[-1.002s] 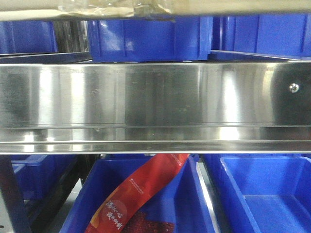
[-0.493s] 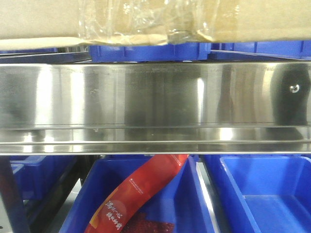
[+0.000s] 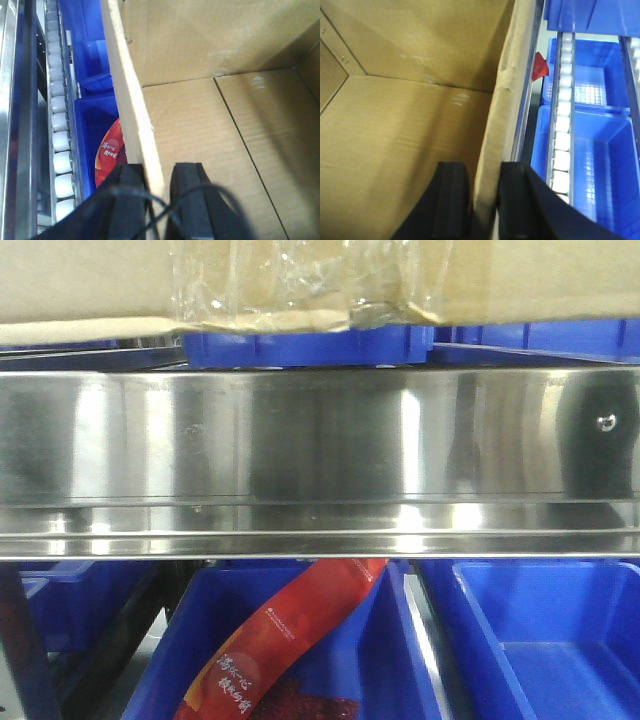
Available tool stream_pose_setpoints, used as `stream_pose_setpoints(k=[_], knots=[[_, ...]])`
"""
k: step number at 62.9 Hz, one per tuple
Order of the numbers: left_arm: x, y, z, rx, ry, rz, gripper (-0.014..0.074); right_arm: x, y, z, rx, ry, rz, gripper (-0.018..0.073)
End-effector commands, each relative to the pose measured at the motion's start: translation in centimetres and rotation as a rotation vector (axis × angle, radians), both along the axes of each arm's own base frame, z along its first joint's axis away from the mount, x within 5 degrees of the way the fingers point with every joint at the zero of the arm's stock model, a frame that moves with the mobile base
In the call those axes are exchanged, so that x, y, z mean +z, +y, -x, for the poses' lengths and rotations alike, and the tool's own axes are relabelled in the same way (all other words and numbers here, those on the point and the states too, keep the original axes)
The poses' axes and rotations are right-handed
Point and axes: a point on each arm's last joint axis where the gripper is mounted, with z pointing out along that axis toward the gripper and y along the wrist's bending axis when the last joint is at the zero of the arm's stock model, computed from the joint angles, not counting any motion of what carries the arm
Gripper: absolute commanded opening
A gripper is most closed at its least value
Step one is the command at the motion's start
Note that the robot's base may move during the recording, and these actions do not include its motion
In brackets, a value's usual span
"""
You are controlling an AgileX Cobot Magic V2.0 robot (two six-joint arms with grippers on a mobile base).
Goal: Grab carton from right shelf to conveyor
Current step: 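Lift the carton with both grippers and pull it off the shelf, then hold the carton with both grippers while the base drives away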
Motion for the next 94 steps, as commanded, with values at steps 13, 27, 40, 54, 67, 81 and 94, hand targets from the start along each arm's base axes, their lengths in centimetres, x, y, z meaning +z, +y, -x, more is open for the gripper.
stream_pose_setpoints(k=[13,27,40,54,67,81,94], knots=[[0.6,0.52,0.36,0.012,-0.044,-0.02,-0.0008,0.73,-0.57,0.31,-0.009,-0.078,0.023,-0.0068],[0.6,0.52,0.36,0.012,-0.044,-0.02,-0.0008,0.76,-0.56,0.29,-0.009,-0.082,0.022,-0.0068],[0.6,0.52,0.36,0.012,-0.044,-0.02,-0.0008,0.76,-0.56,0.29,-0.009,-0.082,0.022,-0.0068],[0.6,0.52,0.36,0.012,-0.044,-0.02,-0.0008,0.76,-0.56,0.29,-0.009,-0.082,0.022,-0.0068],[0.6,0.52,0.36,0.012,-0.044,-0.02,-0.0008,0.76,-0.56,0.29,-0.009,-0.082,0.022,-0.0068],[0.6,0.52,0.36,0.012,-0.044,-0.02,-0.0008,0.76,-0.56,0.29,-0.009,-0.082,0.022,-0.0068],[0.6,0.52,0.36,0.012,-0.044,-0.02,-0.0008,0.76,-0.56,0.29,-0.009,-0.082,0.022,-0.0068]])
